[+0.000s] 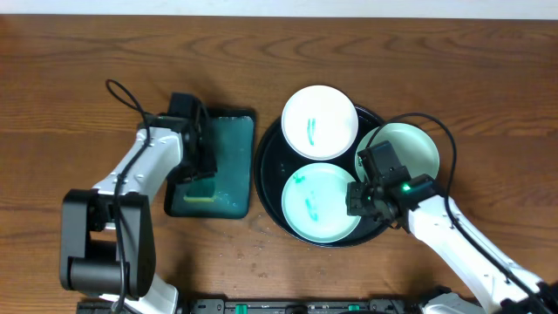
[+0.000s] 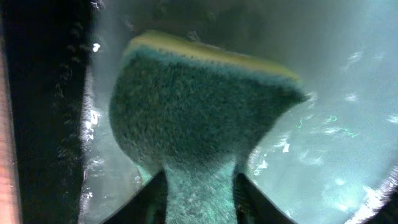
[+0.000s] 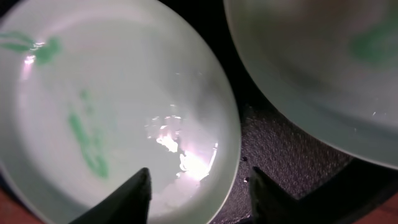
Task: Clean dirty plates on tray and stack at the side
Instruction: 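Grip the rim of the front pale green plate with the right gripper, then move the sponge with the left gripper onto the held plate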
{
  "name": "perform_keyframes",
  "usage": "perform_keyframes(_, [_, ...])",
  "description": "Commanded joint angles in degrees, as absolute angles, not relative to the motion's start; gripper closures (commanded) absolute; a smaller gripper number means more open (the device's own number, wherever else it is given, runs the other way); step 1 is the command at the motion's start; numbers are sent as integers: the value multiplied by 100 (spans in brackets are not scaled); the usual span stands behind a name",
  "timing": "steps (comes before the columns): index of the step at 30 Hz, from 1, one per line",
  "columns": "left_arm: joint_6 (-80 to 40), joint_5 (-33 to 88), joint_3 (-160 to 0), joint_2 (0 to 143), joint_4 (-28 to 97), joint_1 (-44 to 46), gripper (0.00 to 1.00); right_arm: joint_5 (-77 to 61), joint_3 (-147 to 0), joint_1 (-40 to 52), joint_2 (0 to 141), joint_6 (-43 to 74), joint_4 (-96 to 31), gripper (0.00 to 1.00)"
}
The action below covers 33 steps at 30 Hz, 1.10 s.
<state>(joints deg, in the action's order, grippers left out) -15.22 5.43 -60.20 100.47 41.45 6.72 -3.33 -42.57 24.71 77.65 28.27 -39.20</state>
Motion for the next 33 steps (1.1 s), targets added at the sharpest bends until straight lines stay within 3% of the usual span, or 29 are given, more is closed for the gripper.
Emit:
perform_keyframes(1, [-1505,530,-5846,10274,4075,766,78,-368,-4219,2443,7918,2786,-3811,45])
perform_keyframes(4, [-1505,384,-5843,10385,4062,768,92,-523,-4219,2445,8047,2453,-3747,39])
perform_keyframes(11, [-1507,329,-5992,10226,4329,768,93,-499,-4219,2443,8287,2453,-3642,34])
perform_keyframes(18, [-1505,370,-6246,9515,4825,770,92,-499,-4219,2443,8541,2366,-3422,34])
perform_keyframes(24, [-1505,878,-6250,8724,5103,773,92,-781,-4219,2443,9087,2373,-2947,60])
perform_keyframes(27, [-1507,1352,-6250,8468,5116,816,93,-733,-4219,2443,9365,2471,-2864,86])
perform_keyframes(29, [-1527,1487,-6250,8383,5111,897,93,-598,-4219,2443,9504,2705,-2847,98])
perform_keyframes(33, [-1824,1625,-6248,8418,5046,1192,93,-462,-4222,2403,9546,2950,-2891,99])
